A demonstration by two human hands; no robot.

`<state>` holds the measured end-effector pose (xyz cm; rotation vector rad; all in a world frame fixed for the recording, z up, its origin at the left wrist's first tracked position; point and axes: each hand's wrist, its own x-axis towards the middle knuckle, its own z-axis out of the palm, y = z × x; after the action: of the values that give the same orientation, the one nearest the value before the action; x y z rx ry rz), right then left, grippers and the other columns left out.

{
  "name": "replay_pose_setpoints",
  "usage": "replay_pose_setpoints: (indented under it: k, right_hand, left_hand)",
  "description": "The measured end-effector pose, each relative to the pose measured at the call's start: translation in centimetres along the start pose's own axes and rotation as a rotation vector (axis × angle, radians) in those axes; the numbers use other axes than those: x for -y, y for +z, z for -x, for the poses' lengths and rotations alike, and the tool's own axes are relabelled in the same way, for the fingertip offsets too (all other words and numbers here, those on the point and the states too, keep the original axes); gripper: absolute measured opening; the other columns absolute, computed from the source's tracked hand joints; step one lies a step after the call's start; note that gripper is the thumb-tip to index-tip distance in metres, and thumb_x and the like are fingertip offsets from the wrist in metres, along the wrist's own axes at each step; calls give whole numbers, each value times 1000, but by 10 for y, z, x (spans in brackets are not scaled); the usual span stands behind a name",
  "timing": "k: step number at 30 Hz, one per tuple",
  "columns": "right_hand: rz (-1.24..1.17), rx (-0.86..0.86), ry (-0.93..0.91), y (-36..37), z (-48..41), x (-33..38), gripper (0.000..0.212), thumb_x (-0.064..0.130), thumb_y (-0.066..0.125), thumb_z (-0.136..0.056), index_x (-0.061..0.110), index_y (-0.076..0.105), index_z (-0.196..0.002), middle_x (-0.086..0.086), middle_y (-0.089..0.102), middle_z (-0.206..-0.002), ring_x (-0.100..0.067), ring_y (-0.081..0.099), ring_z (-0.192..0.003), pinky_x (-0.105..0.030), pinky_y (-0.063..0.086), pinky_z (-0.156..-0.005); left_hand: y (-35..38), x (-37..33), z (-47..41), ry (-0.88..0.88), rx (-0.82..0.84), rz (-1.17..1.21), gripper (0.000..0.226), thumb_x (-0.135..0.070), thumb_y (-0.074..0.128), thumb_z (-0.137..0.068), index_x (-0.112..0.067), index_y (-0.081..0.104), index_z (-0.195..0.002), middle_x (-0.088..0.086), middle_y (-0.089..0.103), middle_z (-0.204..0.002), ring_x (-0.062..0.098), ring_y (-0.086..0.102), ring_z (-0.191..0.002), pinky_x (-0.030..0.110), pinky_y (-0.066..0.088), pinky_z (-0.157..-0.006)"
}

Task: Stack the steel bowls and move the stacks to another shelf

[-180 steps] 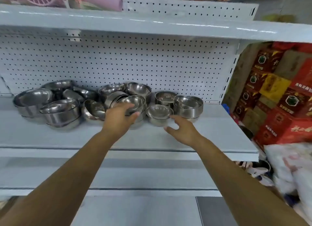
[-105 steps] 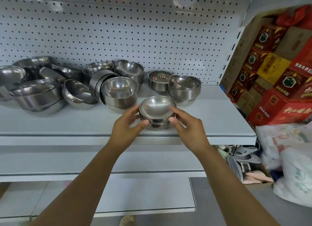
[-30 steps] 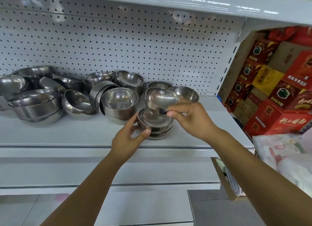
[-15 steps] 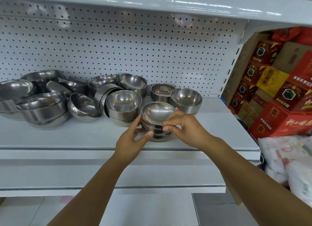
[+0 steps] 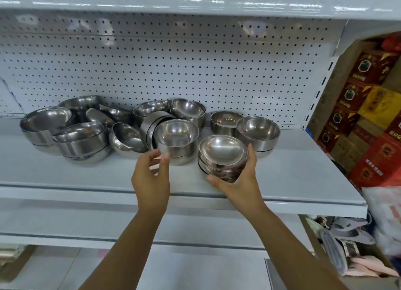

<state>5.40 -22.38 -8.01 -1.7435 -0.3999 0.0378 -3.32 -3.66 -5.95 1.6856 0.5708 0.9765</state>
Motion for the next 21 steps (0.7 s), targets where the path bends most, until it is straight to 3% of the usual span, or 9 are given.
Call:
replay_pose_setpoints:
  k: [5, 8, 10, 16, 19, 21]
  right_hand:
    - [-11, -11, -13, 13, -12, -1, 147, 61, 95, -45, 56, -3, -154, 6, 33, -158, -14, 39, -145, -38, 34, -122]
    - [-23, -21, -49, 15, -15, -4, 144, 54, 99, -51, 48, 2, -158, 10, 34, -158, -9, 40, -144, -36, 37, -122]
    - [-7, -40, -62, 16, -15, -5, 142, 51, 99, -54, 44, 4, -159, 11, 33, -159, -8, 39, -145, -34, 36, -121]
    - [8, -76, -59, 19, -14, -6, 140, 54, 98, -55, 46, 5, -159, 12, 34, -159, -8, 38, -145, -27, 35, -116]
    - [4, -87, -59, 18, -13, -8, 138, 56, 97, -54, 49, 6, -157, 14, 35, -158, -7, 40, -144, -31, 38, -117]
    - [15, -83, -52, 17, -11, -6, 138, 58, 97, -54, 49, 6, -157, 16, 35, -159, -7, 41, -143, -32, 38, -117]
  left_hand:
    - [-13, -5, -37, -29, -60, -126, 29, -30, 65, -99, -13, 65, -123, -7, 67, -109, 5, 59, -100, -5, 38, -69]
    - [-11, -10, -57, -5, -9, -186, 9, -27, 64, -99, -27, 61, -107, -20, 59, -88, -3, 56, -82, 2, 37, -68]
    - [-9, -10, -65, 2, 8, -217, 7, -28, 64, -99, -30, 58, -101, -22, 56, -82, -7, 54, -76, 7, 36, -69]
    - [-8, 11, -65, -6, -46, -241, 23, -32, 65, -98, -14, 73, -109, -6, 71, -97, 6, 63, -88, 1, 39, -70]
    - [-17, 19, -61, -19, -208, -238, 25, -35, 66, -97, -14, 68, -110, -3, 70, -100, 10, 62, -84, 11, 40, -69]
    - [-25, 22, -67, -119, -302, -229, 36, -39, 69, -94, -11, 61, -114, 2, 66, -108, 15, 61, -90, 18, 41, -72]
